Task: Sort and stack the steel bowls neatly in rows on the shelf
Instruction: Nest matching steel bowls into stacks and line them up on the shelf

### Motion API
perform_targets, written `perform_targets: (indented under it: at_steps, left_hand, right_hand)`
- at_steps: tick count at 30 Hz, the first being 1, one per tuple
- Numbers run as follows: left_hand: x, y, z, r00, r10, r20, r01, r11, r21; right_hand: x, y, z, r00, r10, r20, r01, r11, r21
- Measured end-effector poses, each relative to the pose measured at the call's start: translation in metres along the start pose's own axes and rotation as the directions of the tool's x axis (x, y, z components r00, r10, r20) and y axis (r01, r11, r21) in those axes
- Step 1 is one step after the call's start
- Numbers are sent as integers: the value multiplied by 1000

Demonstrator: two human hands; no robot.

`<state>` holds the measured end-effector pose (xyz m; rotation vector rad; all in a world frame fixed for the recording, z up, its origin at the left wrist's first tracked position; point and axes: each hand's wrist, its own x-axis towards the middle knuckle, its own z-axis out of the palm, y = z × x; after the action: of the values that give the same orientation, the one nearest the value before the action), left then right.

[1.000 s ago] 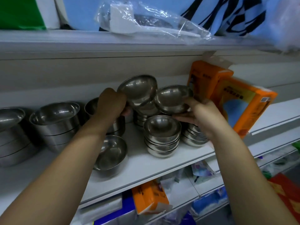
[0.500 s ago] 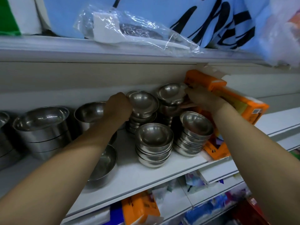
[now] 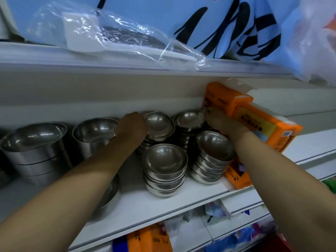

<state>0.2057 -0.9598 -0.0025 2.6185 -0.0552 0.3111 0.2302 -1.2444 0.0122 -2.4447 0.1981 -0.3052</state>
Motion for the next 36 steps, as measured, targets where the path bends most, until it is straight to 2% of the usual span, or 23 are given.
perform_targets:
  at_steps: [6, 11, 14, 19, 24, 28, 31, 33, 35, 36]
  left_hand:
    - [4, -2, 4, 999, 17, 30, -21, 990, 137]
    - [7, -2, 0, 996, 54, 67, -69, 965, 252]
    - [6, 1, -4, 996, 38, 84, -60, 957, 285]
    - [-3, 4, -6, 997, 62, 37, -68, 978, 198]
    - [-30, -8, -18, 985, 122, -122, -113, 991, 79]
    - [-59, -34, -38, 952, 141, -271, -153, 988, -22]
    - [-85, -56, -54, 927, 133, -350, -190, 973, -133]
    - [-102, -73, -64, 930, 63, -363, -144, 968, -203]
    - [-114, -95, -71, 929, -13, -369, -83, 967, -242]
    - [-119, -109, -74, 928, -47, -369, -50, 967, -248]
  right_hand:
    - [-15, 6, 0, 992, -111, 52, 107, 991, 74]
    - [-15, 6, 5, 993, -83, 89, 77, 995, 67]
    - [-20, 1, 3, 989, -129, 78, 123, 990, 70]
    - [-32, -3, -1, 982, -187, 40, 188, 981, -44]
    - [-53, -27, 2, 971, -231, -66, 218, 962, -163]
    - [-92, -63, 15, 944, -308, -121, 293, 947, -131]
    - [-133, -95, 35, 932, -320, -169, 317, 947, -46]
    - [-164, -117, 55, 910, -346, -229, 382, 915, 133]
    - [-196, -134, 78, 933, -304, -194, 355, 871, 341]
    - [-211, -142, 90, 948, -291, -128, 318, 861, 398]
